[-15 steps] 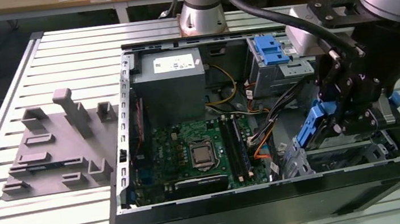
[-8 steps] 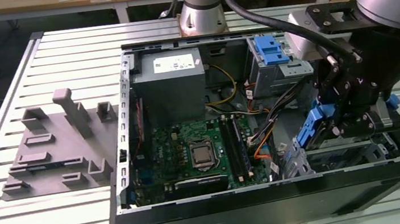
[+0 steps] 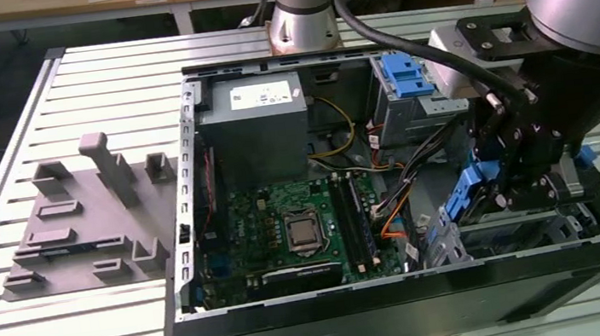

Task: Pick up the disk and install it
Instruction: 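Insert the disk into the insertion slot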

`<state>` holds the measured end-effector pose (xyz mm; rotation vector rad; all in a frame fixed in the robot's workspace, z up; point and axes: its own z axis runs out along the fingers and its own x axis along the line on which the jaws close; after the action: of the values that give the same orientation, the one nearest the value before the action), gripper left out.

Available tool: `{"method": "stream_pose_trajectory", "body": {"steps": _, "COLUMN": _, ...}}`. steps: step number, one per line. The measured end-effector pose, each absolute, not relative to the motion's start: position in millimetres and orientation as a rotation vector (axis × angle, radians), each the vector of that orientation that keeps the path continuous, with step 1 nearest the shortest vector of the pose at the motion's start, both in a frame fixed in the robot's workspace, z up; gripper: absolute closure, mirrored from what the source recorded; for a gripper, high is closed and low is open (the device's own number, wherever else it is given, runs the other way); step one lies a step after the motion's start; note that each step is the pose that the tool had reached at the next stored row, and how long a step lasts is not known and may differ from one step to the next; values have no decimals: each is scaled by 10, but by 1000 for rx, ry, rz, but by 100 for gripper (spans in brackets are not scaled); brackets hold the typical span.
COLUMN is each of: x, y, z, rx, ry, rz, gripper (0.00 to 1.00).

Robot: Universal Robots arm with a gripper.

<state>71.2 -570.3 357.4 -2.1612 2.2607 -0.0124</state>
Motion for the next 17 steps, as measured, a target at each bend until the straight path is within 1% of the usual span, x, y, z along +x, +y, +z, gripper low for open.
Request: {"method": "stream_pose_trajectory", "body": {"steps": 17, "x": 712, "y": -5709, "z": 3451, "rx": -2161, "ry": 2261, "rz": -12, "gripper": 64}}
